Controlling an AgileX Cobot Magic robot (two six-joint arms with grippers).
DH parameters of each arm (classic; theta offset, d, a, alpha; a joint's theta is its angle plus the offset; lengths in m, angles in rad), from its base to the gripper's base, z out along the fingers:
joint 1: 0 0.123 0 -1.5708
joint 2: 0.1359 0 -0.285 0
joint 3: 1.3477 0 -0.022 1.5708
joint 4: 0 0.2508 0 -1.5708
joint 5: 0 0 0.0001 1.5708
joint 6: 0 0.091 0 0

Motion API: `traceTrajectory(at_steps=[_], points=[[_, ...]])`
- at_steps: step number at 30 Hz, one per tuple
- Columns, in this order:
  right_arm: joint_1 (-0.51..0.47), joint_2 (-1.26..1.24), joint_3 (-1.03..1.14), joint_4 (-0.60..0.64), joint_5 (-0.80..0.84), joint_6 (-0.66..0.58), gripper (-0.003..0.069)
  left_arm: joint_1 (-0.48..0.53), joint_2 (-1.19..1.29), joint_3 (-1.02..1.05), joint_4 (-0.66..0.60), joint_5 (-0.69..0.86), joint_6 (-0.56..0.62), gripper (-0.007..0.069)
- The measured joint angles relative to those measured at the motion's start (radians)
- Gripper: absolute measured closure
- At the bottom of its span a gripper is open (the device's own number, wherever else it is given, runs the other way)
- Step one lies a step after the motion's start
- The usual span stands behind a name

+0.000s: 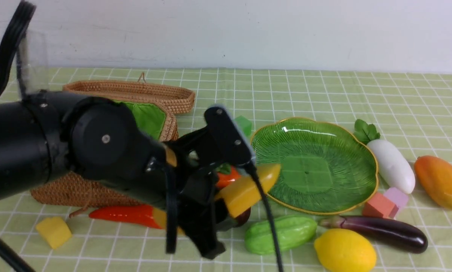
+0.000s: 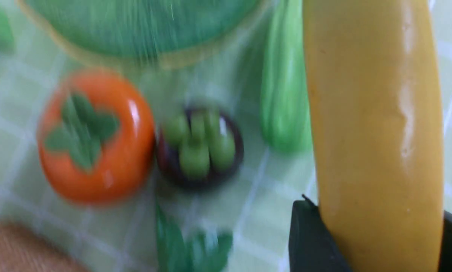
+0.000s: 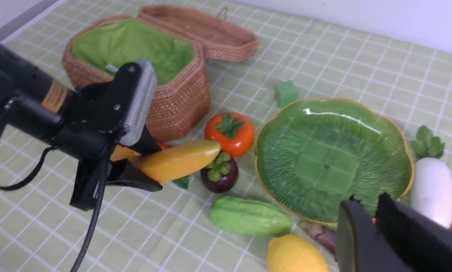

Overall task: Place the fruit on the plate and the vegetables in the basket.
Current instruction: Use the left arm to grab a banana and put it into the right plate

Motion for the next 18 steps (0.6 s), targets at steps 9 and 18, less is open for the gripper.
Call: traceTrajectory(at_steps=[9, 18], points=[[0.0, -0.006, 0.0, -0.054, 0.016, 0.04, 0.0565, -0.038, 0.282, -0.371, -0.066, -0.079, 0.0, 0.0309], [0.0, -0.006, 0.0, -0.16, 0.071, 0.117, 0.0562, -0.038, 0.587, -0.659, -0.075, -0.092, 0.0, 0.0309]])
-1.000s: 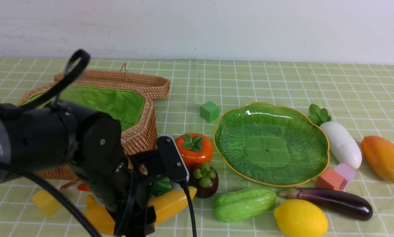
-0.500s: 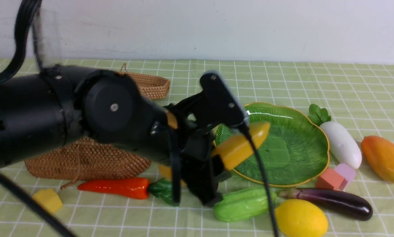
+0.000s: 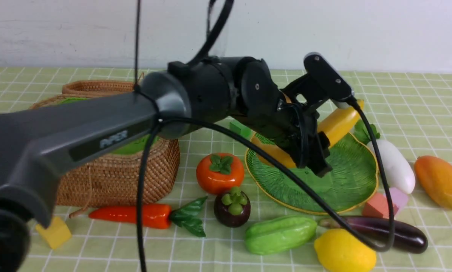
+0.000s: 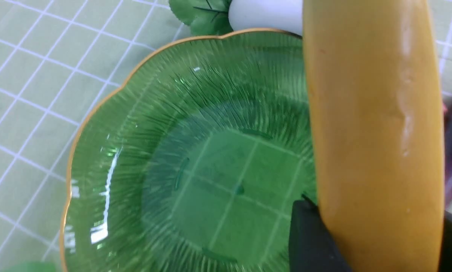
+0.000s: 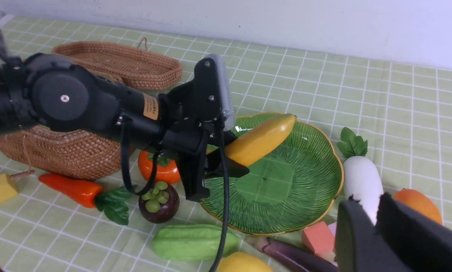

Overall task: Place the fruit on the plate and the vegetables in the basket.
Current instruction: Use the left arm to grab a banana and put it into the right plate, then use the left arm to grab a carrot and put it into the left basket

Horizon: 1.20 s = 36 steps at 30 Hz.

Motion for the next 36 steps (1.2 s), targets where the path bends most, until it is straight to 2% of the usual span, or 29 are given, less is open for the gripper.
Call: traceTrajectory(at_steps=[11, 14, 18, 21, 24, 26, 30, 33, 35, 36], points=[[0.0, 0.0, 0.0, -0.001, 0.0, 0.009, 0.0562, 0.0, 0.15, -0.076, 0.022, -0.076, 0.0, 0.0301], [0.0, 0.0, 0.0, -0.001, 0.0, 0.009, 0.0562, 0.0, 0.152, -0.077, 0.022, -0.091, 0.0, 0.023], [0.0, 0.0, 0.0, 0.004, 0.0, 0.009, 0.0562, 0.0, 0.152, -0.077, 0.022, -0.102, 0.0, 0.0092], [0.0, 0.0, 0.0, 0.004, 0.0, 0.009, 0.0562, 0.0, 0.15, -0.077, 0.022, -0.1, -0.015, 0.0043], [0.0, 0.0, 0.0, 0.004, 0.0, 0.009, 0.0559, 0.0, 0.137, -0.077, 0.022, -0.083, -0.038, 0.0039], [0.0, 0.0, 0.0, 0.004, 0.0, 0.009, 0.0559, 0.0, 0.117, -0.077, 0.023, -0.054, -0.054, 0.0054], [0.0, 0.0, 0.0, 0.009, 0.0, 0.009, 0.0554, 0.0, 0.042, -0.077, 0.033, 0.051, -0.137, 0.0135], [0.0, 0.0, 0.0, 0.018, 0.0, 0.009, 0.0552, 0.0, -0.05, -0.077, 0.078, 0.191, -0.272, 0.0307], [0.0, 0.0, 0.0, 0.035, 0.0, 0.009, 0.0552, 0.0, -0.117, -0.078, 0.117, 0.304, -0.345, 0.0459], [0.0, 0.0, 0.0, 0.042, 0.0, 0.009, 0.0552, 0.0, -0.132, -0.079, 0.125, 0.333, -0.363, 0.0503]])
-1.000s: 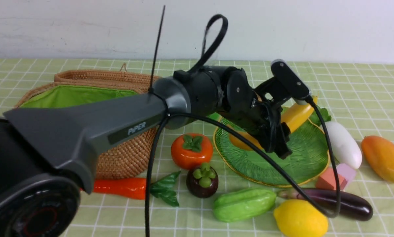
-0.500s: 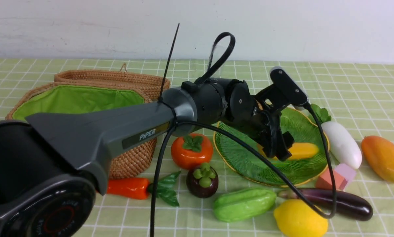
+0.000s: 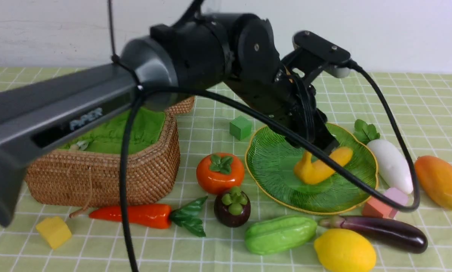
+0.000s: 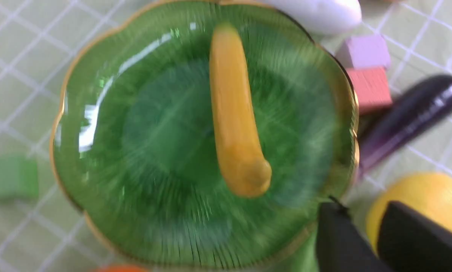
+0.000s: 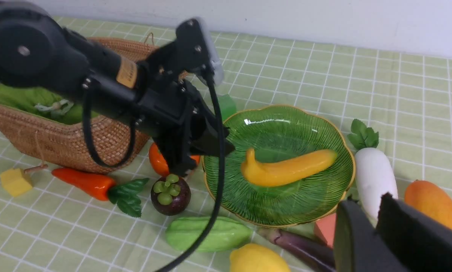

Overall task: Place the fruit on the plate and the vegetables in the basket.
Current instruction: Use the left arm to grab a carrot and put it into the left basket

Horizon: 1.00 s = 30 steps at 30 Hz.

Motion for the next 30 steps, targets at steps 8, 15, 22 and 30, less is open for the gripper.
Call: traceTrajectory(at_steps=[8, 15, 22, 30], points=[[0.0, 0.0, 0.0, 0.078, 0.0, -0.036, 0.0552, 0.0, -0.18, 0.064, 0.043, 0.219, -0.061, 0.0638], [0.0, 0.0, 0.0, 0.153, 0.0, -0.089, 0.0549, 0.0, -0.409, 0.386, 0.082, 0.214, -0.079, 0.0638], [0.0, 0.001, 0.0, 0.206, 0.0, -0.144, 0.0549, 0.0, -0.618, 0.73, 0.169, 0.149, -0.103, 0.0638], [0.0, 0.051, -0.001, 0.371, -0.073, -0.347, 0.0545, 0.07, -0.695, 0.908, 0.265, 0.111, -0.093, 0.0638]])
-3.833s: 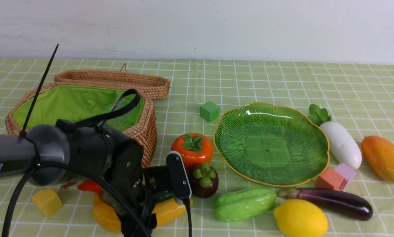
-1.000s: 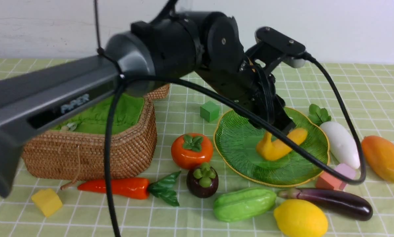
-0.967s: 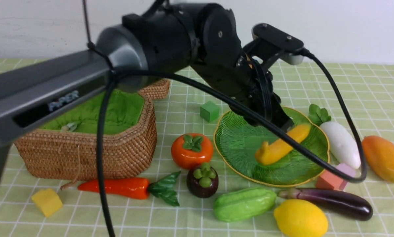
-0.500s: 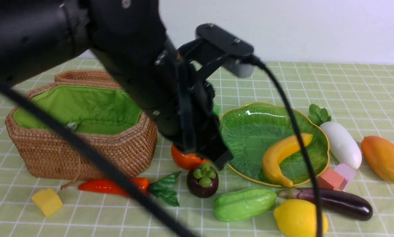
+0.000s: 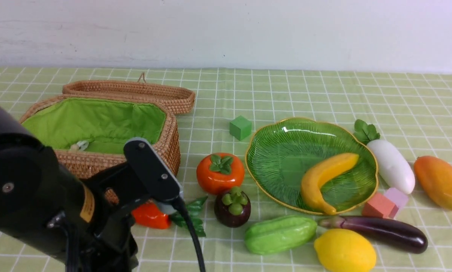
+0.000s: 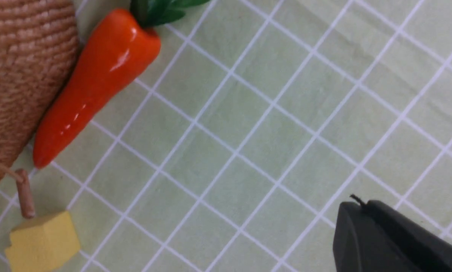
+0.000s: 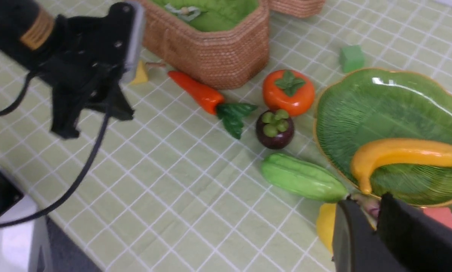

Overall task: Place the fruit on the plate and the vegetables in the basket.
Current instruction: Use the left arm to grab a carrot and put it into the left basket

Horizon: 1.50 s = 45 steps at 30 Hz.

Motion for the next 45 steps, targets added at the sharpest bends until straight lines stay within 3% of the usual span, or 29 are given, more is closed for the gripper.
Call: traceTrajectory(at_steps=[5, 8, 12, 19, 24, 32, 45], points=[[0.0, 0.02, 0.0, 0.105, -0.008, -0.102, 0.0541, 0.108, 0.012, 0.014, 0.006, -0.072, 0.151, 0.0638], [0.0, 0.02, 0.0, 0.118, -0.013, -0.112, 0.0542, 0.121, 0.053, 0.014, 0.006, -0.112, 0.228, 0.0636], [0.0, 0.02, 0.0, 0.118, -0.014, -0.117, 0.0542, 0.122, 0.133, 0.014, 0.006, -0.177, 0.317, 0.058], [0.0, 0.02, 0.0, 0.121, -0.016, -0.118, 0.0539, 0.122, 0.3, 0.014, 0.029, -0.407, 0.407, 0.0195], [0.0, 0.02, 0.0, 0.133, -0.016, -0.118, 0.0533, 0.122, 0.388, 0.014, 0.125, -0.52, 0.408, 0.0055], [0.0, 0.02, 0.0, 0.159, -0.015, -0.118, 0.0533, 0.122, 0.474, 0.014, 0.283, -0.593, 0.408, 0.0077], [0.0, 0.02, 0.0, 0.166, -0.015, -0.118, 0.0532, 0.122, 0.519, 0.009, 0.295, -0.589, 0.388, 0.0219]])
